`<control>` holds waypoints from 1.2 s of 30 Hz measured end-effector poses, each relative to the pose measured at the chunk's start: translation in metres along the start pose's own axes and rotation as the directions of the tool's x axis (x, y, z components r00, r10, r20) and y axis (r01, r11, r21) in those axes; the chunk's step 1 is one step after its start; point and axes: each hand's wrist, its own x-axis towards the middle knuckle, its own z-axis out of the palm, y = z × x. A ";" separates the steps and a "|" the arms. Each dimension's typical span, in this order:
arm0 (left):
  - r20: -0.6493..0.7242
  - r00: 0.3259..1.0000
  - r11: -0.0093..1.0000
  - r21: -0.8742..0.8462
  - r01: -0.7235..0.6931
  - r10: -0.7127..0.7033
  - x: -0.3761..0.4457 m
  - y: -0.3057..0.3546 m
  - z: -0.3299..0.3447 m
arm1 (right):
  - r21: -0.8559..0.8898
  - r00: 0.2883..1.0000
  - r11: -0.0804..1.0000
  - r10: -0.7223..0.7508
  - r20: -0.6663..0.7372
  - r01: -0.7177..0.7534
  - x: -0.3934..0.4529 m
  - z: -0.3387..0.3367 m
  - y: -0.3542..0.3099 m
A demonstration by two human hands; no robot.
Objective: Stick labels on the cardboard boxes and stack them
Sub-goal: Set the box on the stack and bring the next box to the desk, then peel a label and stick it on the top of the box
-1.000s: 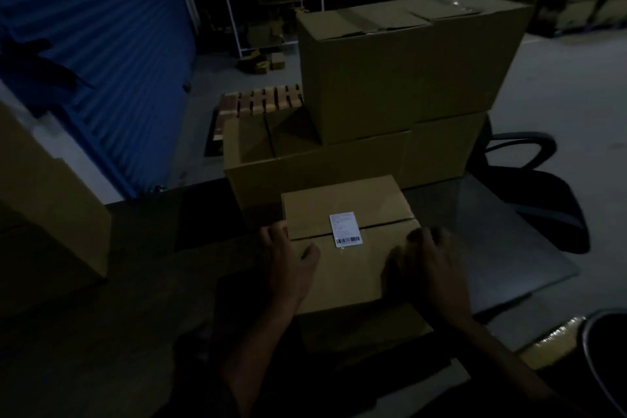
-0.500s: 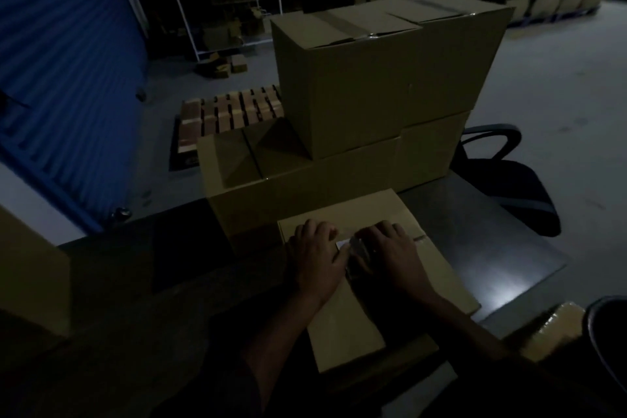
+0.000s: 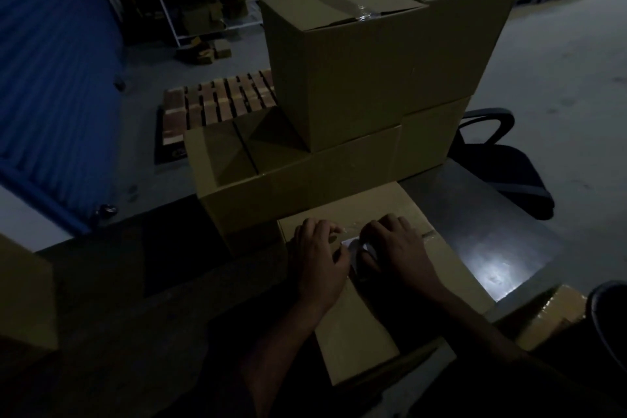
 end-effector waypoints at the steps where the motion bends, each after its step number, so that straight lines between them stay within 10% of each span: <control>1: -0.009 1.000 1.000 -0.008 0.004 -0.004 -0.001 -0.001 0.000 | -0.007 1.000 1.000 -0.010 0.006 0.010 -0.001 0.000 -0.002; 36: -0.049 0.995 0.994 -0.067 0.085 -0.088 0.000 -0.006 -0.003 | 0.220 0.968 0.956 -0.222 0.115 0.193 0.010 -0.010 0.011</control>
